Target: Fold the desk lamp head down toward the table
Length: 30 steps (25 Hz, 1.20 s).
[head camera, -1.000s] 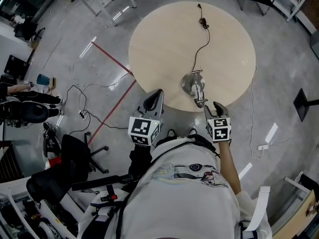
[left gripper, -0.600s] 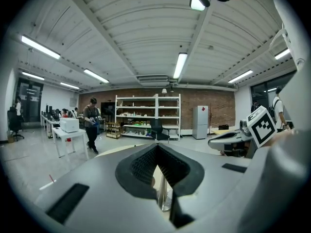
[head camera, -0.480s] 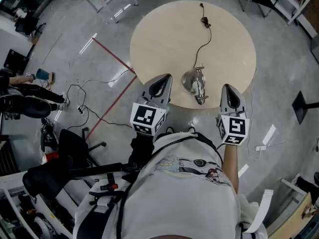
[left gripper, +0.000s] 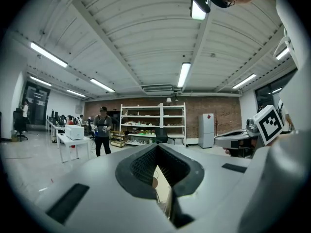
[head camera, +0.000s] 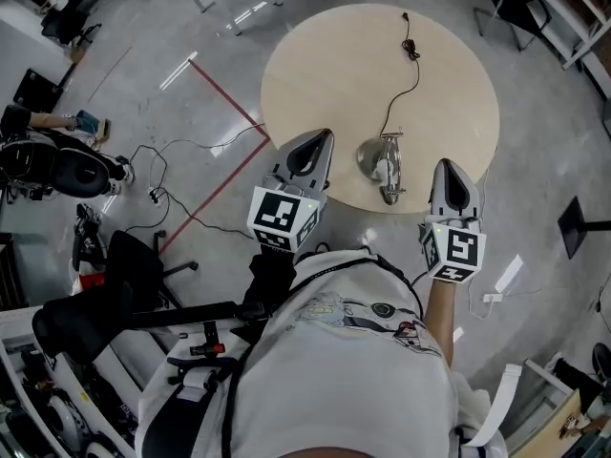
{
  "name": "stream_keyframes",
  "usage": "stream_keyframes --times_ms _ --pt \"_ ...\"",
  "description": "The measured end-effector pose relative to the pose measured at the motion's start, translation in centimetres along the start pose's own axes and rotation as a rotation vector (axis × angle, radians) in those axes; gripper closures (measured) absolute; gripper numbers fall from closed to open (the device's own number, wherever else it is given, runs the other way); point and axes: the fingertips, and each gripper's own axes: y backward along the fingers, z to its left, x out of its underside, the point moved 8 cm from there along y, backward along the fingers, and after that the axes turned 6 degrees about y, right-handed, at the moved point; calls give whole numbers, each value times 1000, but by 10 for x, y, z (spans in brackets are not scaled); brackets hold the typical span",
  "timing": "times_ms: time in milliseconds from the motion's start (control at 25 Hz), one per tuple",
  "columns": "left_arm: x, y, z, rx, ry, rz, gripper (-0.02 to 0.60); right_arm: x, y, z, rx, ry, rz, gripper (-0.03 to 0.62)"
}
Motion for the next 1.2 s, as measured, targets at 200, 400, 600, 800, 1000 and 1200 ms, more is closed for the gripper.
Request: stream_keyframes --times_ms 200,400,600,800,1000,1200 --pt "0 0 7 -12 3 3 579 -2 -6 0 -2 -9 -2 588" --pt "1 2 10 -19 4 7 580 -2 -11 5 -15 -14 1 588" --pt "2 0 15 -32 -1 7 579 -4 -15 5 -18 -11 1 589" --pt "-3 6 17 -38 -4 1 579 -11 -12 9 -24 -14 -3 588" --pt "1 0 14 -28 -3 4 580 -8 -12 6 -24 -24 -5 589" --pt "4 -1 13 -22 -5 11 580 -6 -10 6 -18 -19 -2 591"
